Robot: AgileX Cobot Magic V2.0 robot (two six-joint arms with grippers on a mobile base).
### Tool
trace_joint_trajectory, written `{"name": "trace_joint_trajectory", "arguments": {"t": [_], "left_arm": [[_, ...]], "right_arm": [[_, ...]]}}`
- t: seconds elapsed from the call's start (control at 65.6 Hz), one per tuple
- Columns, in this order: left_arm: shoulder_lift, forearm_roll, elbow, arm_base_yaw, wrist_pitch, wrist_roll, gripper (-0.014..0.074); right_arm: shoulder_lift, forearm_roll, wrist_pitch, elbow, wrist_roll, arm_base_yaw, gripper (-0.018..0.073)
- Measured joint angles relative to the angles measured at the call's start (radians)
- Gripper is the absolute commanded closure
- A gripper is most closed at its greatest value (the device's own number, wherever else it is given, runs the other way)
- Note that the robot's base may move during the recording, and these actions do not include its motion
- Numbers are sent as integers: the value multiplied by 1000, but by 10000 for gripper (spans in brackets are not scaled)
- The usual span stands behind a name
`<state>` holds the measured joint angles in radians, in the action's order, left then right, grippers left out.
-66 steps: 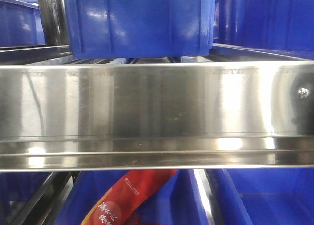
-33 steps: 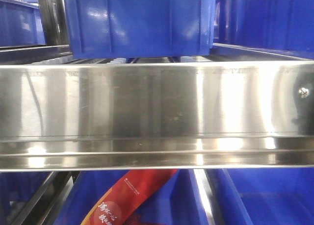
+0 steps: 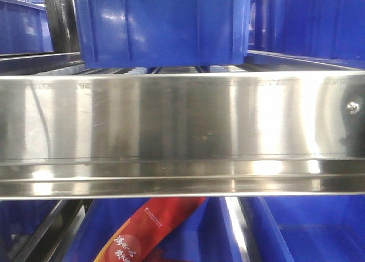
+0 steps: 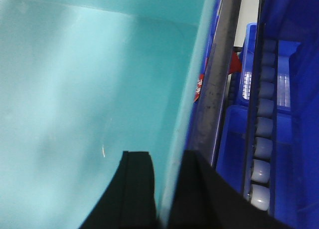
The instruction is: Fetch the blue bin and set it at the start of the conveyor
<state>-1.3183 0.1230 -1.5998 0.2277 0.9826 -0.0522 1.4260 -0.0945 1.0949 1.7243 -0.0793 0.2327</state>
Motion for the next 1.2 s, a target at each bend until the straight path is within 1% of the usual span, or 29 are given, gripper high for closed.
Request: {"name": "trace_joint_trajectory", "arguments": {"t": [0.549, 0.747, 1.037, 1.205], "left_arm": [[0, 0, 0, 0, -14, 0, 708], [-2, -2, 0, 0, -85, 0, 708], [-2, -13, 0, 0, -253, 7, 708], [-2, -19, 0, 0, -288, 9, 708]], "right_arm": [[0, 0, 0, 0, 0, 0, 711], [1, 0, -11, 0, 0, 0, 711], [1, 2, -71, 0, 0, 0, 711], [2, 2, -96, 0, 0, 0, 711]]}}
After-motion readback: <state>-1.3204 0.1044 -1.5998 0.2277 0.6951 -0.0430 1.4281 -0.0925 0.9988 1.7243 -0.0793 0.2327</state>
